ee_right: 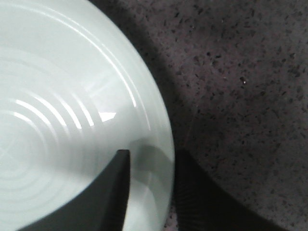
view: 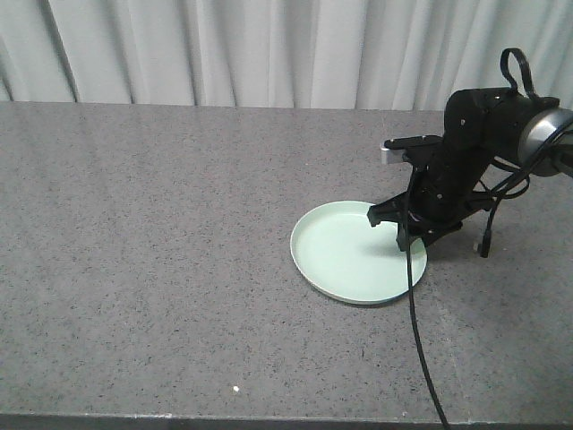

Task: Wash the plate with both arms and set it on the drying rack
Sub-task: 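Close the right gripper on the rim and lift the plate up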

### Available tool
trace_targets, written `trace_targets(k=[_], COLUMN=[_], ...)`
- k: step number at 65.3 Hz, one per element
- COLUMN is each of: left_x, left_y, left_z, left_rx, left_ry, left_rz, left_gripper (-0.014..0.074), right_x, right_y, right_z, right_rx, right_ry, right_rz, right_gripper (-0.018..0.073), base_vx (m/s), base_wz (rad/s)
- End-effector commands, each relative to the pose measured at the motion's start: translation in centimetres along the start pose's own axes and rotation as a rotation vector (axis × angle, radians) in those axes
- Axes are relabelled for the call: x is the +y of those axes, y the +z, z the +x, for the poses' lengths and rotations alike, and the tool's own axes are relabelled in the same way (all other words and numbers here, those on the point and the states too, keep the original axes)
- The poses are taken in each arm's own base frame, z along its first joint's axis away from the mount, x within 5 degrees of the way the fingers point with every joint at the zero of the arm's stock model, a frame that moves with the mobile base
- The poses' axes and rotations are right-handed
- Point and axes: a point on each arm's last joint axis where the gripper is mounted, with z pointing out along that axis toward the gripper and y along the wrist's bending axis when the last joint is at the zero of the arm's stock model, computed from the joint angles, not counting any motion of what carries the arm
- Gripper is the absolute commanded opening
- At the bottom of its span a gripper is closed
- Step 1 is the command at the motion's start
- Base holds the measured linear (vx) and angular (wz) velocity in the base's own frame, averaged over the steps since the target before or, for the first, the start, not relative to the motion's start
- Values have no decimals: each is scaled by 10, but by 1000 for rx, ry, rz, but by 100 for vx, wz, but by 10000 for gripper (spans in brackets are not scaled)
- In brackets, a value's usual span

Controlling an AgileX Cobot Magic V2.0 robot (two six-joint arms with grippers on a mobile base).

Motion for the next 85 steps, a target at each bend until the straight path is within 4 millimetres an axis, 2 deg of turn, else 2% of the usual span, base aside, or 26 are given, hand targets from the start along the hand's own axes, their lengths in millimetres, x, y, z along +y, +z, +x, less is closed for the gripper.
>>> trace_targets(k=[1, 4, 19, 33, 42, 52, 64, 77, 85], left_x=[-1, -1, -1, -1, -1, -1, -1, -1, -1], left_y=[0, 0, 0, 0, 0, 0, 0, 0, 0], left_z=[-2, -2, -2, -2, -2, -2, -2, -2, -2], left_rx=[-73, -73, -73, -73, -73, -73, -73, -73, -73], left_ry=[-3, -3, -3, -3, -3, -3, -3, -3, -3], left_rz=[13, 13, 13, 13, 13, 13, 13, 13, 13], left_gripper=[-6, -6, -6, -6, -6, -6, -6, -6, -6], right_x=[0, 0, -3, -25, -41, -57, -74, -80, -78], right_y=[-30, -30, -30, -34, -47, -79, -136, -212, -239], right_z=[-3, -3, -3, -1, 1, 6, 24, 62, 91], right_rx=[-78, -75, -79, -81, -143, -257, -425, -637, -728], right_ry=[-6, -6, 3, 89, 122, 143, 140, 88, 80], right_rz=[12, 12, 12, -80, -202, -279, -318, -359, -355], right_gripper=[37, -19, -11, -9, -8, -8, -8, -7, -6], base_vx=[0, 0, 0, 0, 0, 0, 0, 0, 0], base_wz=[0, 0, 0, 0, 0, 0, 0, 0, 0])
